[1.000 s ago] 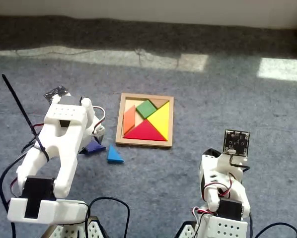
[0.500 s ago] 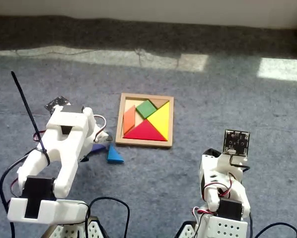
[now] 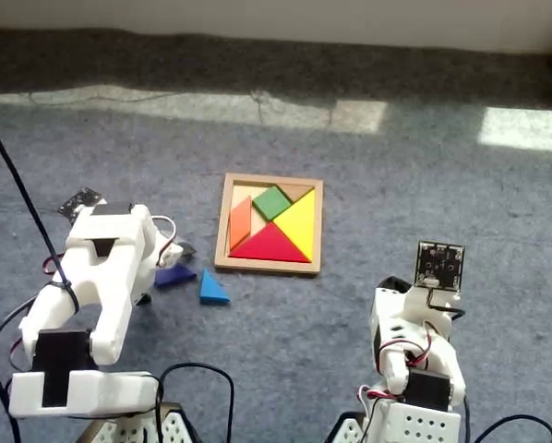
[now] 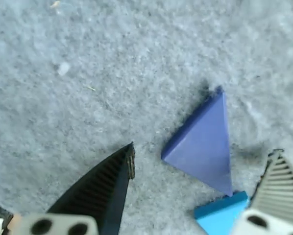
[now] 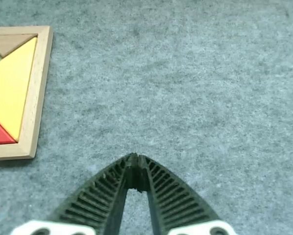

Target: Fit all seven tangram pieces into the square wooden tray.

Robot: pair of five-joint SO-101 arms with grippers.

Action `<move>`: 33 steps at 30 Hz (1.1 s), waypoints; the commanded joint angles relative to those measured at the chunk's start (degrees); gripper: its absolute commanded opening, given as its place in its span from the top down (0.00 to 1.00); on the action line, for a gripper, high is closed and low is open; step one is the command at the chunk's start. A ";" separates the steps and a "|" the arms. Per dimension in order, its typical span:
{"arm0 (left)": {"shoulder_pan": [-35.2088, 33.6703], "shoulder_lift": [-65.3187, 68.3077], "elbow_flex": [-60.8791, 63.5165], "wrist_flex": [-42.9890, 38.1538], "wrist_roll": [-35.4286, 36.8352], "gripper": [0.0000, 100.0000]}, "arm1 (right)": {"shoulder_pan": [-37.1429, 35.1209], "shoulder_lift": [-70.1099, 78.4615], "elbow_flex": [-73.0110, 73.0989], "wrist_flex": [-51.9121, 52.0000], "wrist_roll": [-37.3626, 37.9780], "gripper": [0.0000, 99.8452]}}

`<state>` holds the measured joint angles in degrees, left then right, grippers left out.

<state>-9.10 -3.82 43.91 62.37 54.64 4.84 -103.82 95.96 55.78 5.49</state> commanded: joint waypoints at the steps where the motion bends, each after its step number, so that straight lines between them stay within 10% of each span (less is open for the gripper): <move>1: 2.59 -1.10 0.66 -3.08 0.09 0.62 | 0.75 0.31 8.31 0.31 0.53 0.99; 11: 0.92 -1.10 3.38 -11.34 0.09 0.99 | 0.75 0.31 8.31 0.31 0.53 0.99; 21: 1.01 -3.91 -0.66 -10.20 -1.05 0.99 | 0.75 0.31 8.31 0.31 0.53 0.99; 33: 1.89 -17.36 -11.65 -7.03 -30.86 0.99 | 0.75 0.31 8.31 0.31 0.53 0.99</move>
<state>-7.60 -18.24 36.70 55.96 32.84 4.84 -103.82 95.96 55.78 5.49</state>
